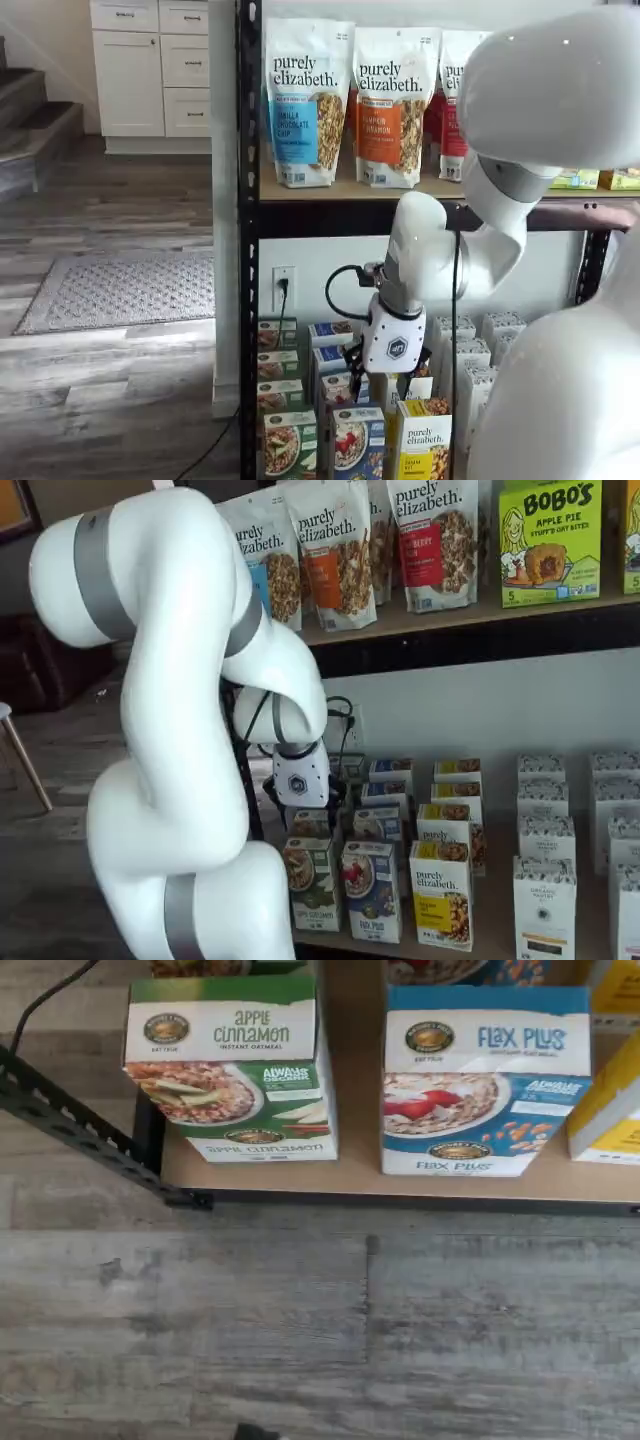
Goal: Pick up the blue and white box that is on the bottom shelf, the second box from the left
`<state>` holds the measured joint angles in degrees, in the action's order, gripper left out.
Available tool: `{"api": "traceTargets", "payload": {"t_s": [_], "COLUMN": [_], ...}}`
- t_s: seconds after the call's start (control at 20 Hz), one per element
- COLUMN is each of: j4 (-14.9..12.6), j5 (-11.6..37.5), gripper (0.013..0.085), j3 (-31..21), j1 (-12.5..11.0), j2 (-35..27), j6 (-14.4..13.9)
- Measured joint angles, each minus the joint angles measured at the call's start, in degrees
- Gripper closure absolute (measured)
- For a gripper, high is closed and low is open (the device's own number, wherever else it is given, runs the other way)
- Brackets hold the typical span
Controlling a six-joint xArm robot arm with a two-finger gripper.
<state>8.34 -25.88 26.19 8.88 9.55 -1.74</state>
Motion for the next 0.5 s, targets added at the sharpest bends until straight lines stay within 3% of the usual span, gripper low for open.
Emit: {"api": "traceTargets", "payload": {"t_s": [0.35, 0.5], "j4": [5.21, 5.67], "j5": [0.45, 0.87], "gripper": [0.013, 0.013], "j3": [3.09, 4.35], "j1": [-0.14, -0.36], "j2": [-5.28, -7.45], "j6": [4.83, 5.5]}}
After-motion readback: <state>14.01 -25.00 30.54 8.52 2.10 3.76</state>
